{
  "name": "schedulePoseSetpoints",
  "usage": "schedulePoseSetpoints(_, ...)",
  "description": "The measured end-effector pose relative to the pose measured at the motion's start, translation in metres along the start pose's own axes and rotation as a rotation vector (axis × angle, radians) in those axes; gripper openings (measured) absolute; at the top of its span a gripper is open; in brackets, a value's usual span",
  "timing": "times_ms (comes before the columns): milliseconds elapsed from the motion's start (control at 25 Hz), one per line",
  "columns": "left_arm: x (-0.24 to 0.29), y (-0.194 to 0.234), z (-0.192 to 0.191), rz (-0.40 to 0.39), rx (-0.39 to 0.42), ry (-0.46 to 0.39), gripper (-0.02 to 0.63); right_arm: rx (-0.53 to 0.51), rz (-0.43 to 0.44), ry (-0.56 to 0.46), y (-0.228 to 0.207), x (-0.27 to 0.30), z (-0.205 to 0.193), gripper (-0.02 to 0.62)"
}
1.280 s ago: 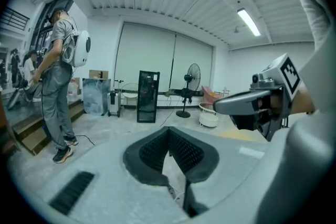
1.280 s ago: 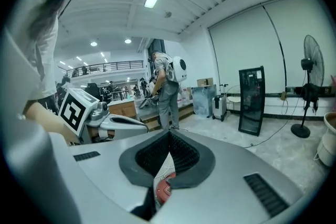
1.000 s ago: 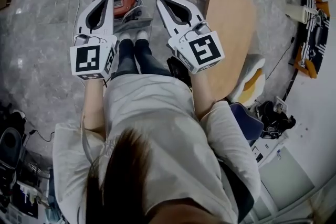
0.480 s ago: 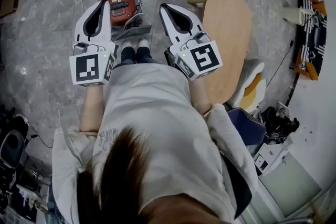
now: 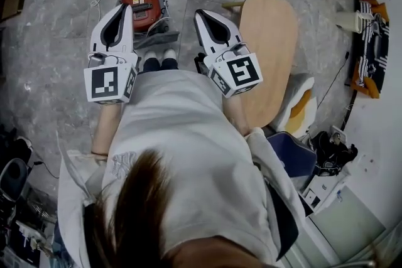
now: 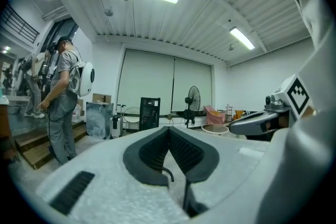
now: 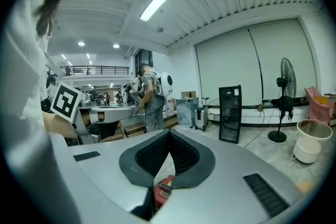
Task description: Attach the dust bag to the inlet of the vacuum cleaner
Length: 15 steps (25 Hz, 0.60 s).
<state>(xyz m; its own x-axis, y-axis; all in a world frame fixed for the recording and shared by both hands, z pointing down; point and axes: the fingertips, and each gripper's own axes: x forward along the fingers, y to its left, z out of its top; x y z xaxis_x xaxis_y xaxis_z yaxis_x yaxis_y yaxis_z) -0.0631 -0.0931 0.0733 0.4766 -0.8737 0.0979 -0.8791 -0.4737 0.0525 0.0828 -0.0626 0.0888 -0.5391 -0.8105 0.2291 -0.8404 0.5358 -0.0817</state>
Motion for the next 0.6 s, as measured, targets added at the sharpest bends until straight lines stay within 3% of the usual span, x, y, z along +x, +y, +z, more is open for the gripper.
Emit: schedulePoseSetpoints(600, 0.004, -0.010, -0.008, -0.013, -0.025, 0.012, 0.017, -0.002, -0.021, -0.011, -0.003, -0.007, 0.000, 0.002)
